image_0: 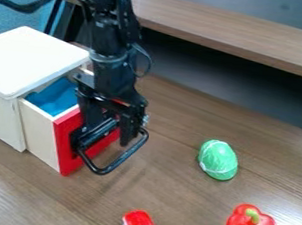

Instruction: Cierra la gaveta

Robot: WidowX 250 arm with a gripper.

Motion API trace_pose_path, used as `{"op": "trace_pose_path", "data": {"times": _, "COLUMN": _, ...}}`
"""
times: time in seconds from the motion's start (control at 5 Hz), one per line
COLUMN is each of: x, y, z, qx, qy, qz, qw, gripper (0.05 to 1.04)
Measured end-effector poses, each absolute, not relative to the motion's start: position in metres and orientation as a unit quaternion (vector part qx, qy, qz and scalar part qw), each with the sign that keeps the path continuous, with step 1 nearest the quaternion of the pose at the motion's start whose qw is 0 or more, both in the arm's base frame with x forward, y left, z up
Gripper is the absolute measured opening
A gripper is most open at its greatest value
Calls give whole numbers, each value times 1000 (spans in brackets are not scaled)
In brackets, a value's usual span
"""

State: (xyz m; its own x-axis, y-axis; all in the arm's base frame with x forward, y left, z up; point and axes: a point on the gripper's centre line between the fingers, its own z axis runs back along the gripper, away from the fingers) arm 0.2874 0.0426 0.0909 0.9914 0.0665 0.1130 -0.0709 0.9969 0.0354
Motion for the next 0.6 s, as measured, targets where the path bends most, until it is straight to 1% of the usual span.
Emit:
{"op": "trace_pose_path", "data": {"times": 0.2, "x": 285, "y": 55, "z": 92, "qx": 19, "qy": -56, "qz": 45, "qw": 997, "gripper": 998}}
{"op": "trace_pose_path", "data": {"times": 0.6, "x": 282, "y": 70, "z": 93, "qx": 45, "qy": -54, "qz": 52, "qw": 996, "gripper": 998}}
